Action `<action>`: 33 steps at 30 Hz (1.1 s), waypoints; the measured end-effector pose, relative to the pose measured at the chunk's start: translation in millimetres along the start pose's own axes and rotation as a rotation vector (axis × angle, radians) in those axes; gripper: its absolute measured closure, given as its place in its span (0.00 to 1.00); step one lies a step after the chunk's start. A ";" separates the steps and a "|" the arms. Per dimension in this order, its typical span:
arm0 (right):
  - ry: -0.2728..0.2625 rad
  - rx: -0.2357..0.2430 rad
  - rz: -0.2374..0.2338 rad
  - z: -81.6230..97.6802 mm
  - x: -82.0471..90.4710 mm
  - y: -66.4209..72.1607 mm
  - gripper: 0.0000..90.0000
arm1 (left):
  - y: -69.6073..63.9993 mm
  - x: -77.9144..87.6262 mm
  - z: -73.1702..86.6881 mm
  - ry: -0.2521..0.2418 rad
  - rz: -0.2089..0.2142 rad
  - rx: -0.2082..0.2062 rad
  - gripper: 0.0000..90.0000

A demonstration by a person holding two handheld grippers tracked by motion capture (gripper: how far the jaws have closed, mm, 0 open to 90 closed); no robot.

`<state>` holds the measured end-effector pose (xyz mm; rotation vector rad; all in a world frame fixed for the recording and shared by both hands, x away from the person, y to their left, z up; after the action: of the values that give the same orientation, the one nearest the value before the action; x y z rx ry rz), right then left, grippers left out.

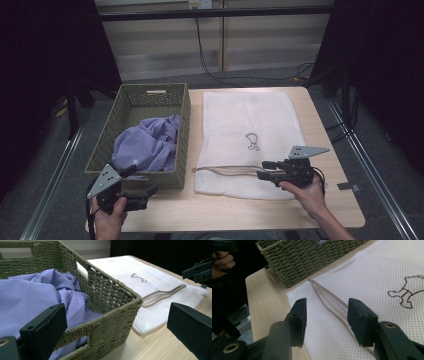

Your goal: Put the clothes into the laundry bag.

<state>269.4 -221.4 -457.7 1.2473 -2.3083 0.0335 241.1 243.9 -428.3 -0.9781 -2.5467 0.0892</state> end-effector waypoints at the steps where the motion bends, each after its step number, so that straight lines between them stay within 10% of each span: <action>1: 0.008 0.008 0.003 -2.9 -3.5 -1.2 0.56 | -0.2 0.4 0.0 -0.003 -0.007 0.001 0.03; 23: 0.064 0.043 -0.004 -31.9 -43.2 -25.9 0.58 | 2.0 2.8 -0.8 -0.020 -0.014 0.003 0.03; 33: 0.124 0.013 0.010 -11.7 -63.5 -43.9 0.61 | 3.3 4.8 -1.6 -0.019 -0.016 0.004 0.03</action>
<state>337.3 -194.6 -485.3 1.2051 -2.2116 0.1260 240.6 249.4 -425.9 -0.9593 -2.5700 0.0997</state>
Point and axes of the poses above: each handheld gripper's, and its own axes: x roughly backward along the jaws, z roughly out of its underside, y roughly to its left, the point moved 2 cm from there along -x, roughly forward along the jaws, and after that the axes turned 5 degrees about x, right-handed, at the moved point
